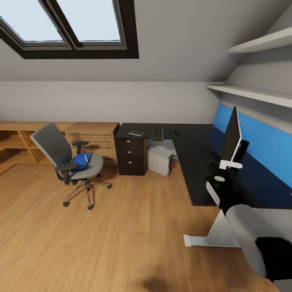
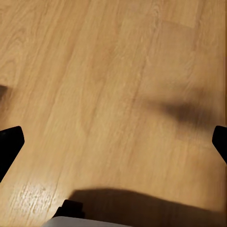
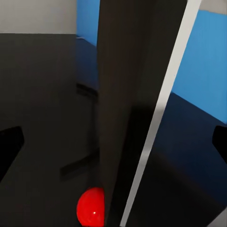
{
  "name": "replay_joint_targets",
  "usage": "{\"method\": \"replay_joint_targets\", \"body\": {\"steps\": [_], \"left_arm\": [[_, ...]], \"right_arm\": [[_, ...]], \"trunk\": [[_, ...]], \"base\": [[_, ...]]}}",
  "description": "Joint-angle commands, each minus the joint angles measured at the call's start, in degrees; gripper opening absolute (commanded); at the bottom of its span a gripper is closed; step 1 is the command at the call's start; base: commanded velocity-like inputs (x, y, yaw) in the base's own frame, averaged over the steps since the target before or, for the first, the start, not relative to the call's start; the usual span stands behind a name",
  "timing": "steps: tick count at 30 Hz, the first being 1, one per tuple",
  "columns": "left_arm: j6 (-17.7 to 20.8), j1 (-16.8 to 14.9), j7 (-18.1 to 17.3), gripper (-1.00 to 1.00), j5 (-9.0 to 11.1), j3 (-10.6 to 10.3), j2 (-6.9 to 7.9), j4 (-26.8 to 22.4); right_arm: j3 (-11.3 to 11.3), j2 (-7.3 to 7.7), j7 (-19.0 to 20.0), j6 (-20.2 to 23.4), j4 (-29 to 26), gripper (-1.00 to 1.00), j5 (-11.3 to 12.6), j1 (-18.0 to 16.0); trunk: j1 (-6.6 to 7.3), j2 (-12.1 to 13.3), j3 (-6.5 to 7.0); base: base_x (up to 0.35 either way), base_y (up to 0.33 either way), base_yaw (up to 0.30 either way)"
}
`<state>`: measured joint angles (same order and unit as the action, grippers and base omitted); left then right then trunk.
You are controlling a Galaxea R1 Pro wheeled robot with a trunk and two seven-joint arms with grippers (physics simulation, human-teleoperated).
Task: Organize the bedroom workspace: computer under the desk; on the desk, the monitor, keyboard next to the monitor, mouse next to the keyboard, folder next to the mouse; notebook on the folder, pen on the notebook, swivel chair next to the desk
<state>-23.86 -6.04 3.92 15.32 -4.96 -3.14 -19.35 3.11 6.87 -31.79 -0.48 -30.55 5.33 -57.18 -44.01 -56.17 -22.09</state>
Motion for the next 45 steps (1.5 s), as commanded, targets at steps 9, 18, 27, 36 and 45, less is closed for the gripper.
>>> {"method": "replay_joint_targets", "body": {"steps": [9,18,27,36,45], "left_arm": [[-0.22,-0.03,0.4,1.0,0.36,-0.49,0.06,0.02],[-0.22,-0.06,0.41,1.0,0.33,-0.49,0.06,0.02],[-0.22,-0.04,0.39,1.0,0.33,-0.49,0.07,0.02],[-0.22,-0.03,0.4,1.0,0.33,-0.49,-0.01,0.02],[-0.22,-0.03,0.38,1.0,0.34,-0.49,-0.02,0.02]], "right_arm": [[0.32,0.07,-0.29,-0.05,-0.01,1.0,0.62,-0.03],[0.32,0.13,-0.29,-0.16,0.04,1.0,0.64,-0.03],[0.31,0.16,-0.29,-0.22,0.05,1.0,0.65,-0.03],[0.31,0.22,-0.26,-0.22,0.06,1.0,0.58,-0.03],[0.24,0.32,-0.21,-0.22,0.06,1.0,0.56,-0.03]], "trunk": [[-0.01,-0.04,-0.06],[-0.01,-0.04,-0.06],[-0.01,-0.04,-0.06],[-0.01,-0.04,-0.06],[-0.01,-0.04,-0.06]], "base": [[0.013,-0.031,0.0],[0.123,-0.003,0.0],[0.032,0.0,0.0],[0.11,-0.045,0.0],[0.012,-0.007,0.0]]}}
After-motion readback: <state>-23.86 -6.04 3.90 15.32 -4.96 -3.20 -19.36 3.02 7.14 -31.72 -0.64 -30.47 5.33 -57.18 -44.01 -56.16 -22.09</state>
